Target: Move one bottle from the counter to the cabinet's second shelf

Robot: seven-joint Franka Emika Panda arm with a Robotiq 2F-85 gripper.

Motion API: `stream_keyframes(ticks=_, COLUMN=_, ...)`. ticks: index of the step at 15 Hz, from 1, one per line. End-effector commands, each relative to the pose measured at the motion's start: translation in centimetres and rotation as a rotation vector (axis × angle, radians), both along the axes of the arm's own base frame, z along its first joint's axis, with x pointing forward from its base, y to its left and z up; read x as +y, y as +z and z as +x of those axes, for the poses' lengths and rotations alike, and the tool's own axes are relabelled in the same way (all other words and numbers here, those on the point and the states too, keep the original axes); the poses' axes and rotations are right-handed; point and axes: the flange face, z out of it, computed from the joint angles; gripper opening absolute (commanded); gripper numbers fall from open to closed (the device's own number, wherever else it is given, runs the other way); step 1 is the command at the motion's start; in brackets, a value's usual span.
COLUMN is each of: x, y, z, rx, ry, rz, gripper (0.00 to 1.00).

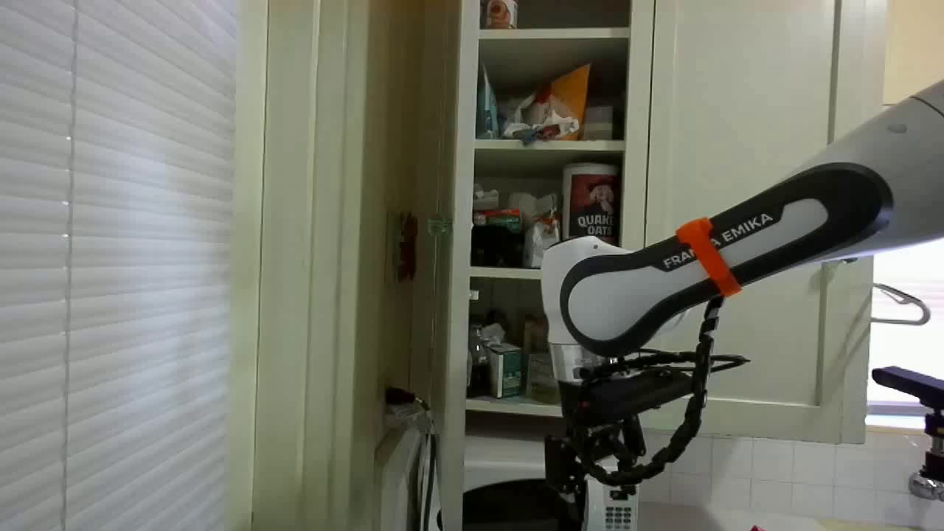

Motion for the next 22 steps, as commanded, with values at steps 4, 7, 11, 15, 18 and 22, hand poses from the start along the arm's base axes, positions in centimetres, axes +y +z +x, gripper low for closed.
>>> stream_keyframes(ticks=4, x=0.0, y=0.0, z=0.0, rx=0.001, ry=0.000, rz=0.000, gripper=1.00)
stream_keyframes(ticks=7, x=0.0, y=0.0, z=0.0, rx=0.001, ry=0.000, rz=0.000, gripper=1.00)
stream_keyframes(ticks=11, x=-2.0, y=-0.6, z=-0.4, rx=-0.065, ry=0.108, rz=-0.016, gripper=1.00)
stream_keyframes(ticks=15, x=-5.3, y=-3.5, z=-1.1, rx=-0.150, ry=0.191, rz=0.035, gripper=1.00)
stream_keyframes(ticks=18, x=-7.9, y=-6.4, z=-2.1, rx=-0.206, ry=0.245, rz=0.061, gripper=1.00)
stream_keyframes(ticks=22, x=-11.3, y=-10.0, z=-4.4, rx=-0.234, ry=0.333, rz=0.064, gripper=1.00)
